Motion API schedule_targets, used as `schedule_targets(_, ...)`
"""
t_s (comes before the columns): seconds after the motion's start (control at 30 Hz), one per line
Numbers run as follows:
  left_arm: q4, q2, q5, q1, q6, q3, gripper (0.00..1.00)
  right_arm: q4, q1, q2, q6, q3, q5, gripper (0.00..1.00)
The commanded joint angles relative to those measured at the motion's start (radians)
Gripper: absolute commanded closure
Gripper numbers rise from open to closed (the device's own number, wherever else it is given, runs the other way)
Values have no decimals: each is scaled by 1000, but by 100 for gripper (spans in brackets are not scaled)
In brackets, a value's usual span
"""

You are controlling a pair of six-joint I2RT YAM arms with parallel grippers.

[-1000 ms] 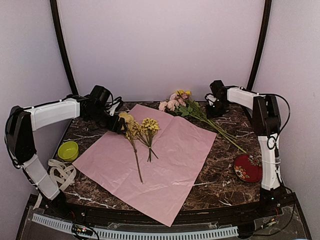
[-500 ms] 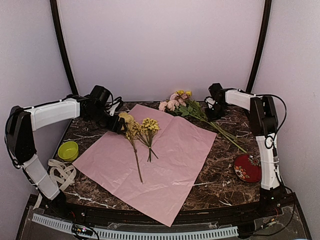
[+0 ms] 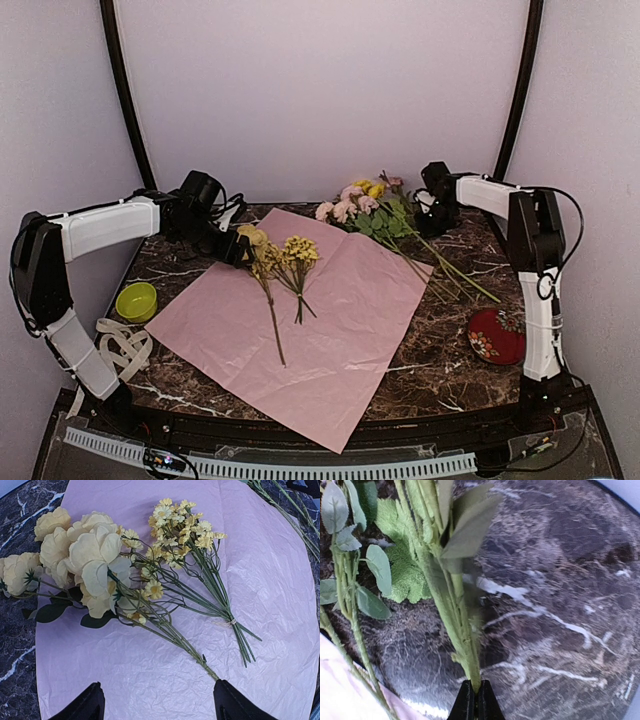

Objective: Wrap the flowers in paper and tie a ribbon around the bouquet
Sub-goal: Pick up the fake flower from the center of the board, then place the fake flower on the flattened wrapping paper.

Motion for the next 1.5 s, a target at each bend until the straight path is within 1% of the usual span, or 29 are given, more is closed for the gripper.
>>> schedule_targets(0.0, -20, -1, 13, 5, 8, 20, 23, 40, -9, -125, -2, -42, 80, 100)
schedule_targets(0.2, -20, 0, 12, 5, 8, 20, 23, 48, -8, -196, 17, -104, 124, 100)
schedule_targets(0.33, -21, 0, 10, 5, 9, 21, 23, 62, -8, -249, 43, -140, 118, 100)
schedule_targets(0.43, -21, 0, 10, 5, 8, 20, 23, 85, -8, -305, 73, -155, 58, 100)
schedule_targets(0.5, -20, -1, 10, 5, 8, 20, 23, 130, -7, -355, 114, -185, -44, 100)
schedule_targets(0.57, -20, 1, 11, 5, 8, 20, 23, 240, -4, -411, 206, -252, -211, 100)
schedule_targets(0.63, -19, 2, 10, 5, 8, 21, 23, 416, 17, -470, 358, -369, -389, 100)
schedule_targets(0.67, -20, 4, 10, 5, 8, 21, 23, 517, 45, -501, 438, -429, -452, 100)
schedule_targets(0.7, -20, 4, 10, 5, 8, 21, 23, 619, 85, -516, 530, -490, -469, 100)
schedule_targets(0.73, -21, 6, 10, 5, 8, 22, 23, 690, 132, -522, 572, -528, -474, 100)
schedule_targets(0.87, -25, 5, 6, 6, 9, 22, 23, 840, 326, -451, 695, -533, -470, 100)
schedule_targets(0.97, -24, -2, 8, 5, 8, 22, 23, 952, 413, -369, 783, -512, -487, 100)
schedule_targets(1.07, -24, -10, 8, 6, 7, 20, 23, 926, 481, -257, 805, -419, -519, 100)
schedule_targets(1.23, -23, -17, 10, 5, 7, 20, 23, 949, 539, -116, 864, -343, -561, 100)
schedule_targets(1.47, -23, -24, 13, 6, 6, 19, 23, 880, 543, -15, 864, -257, -561, 100)
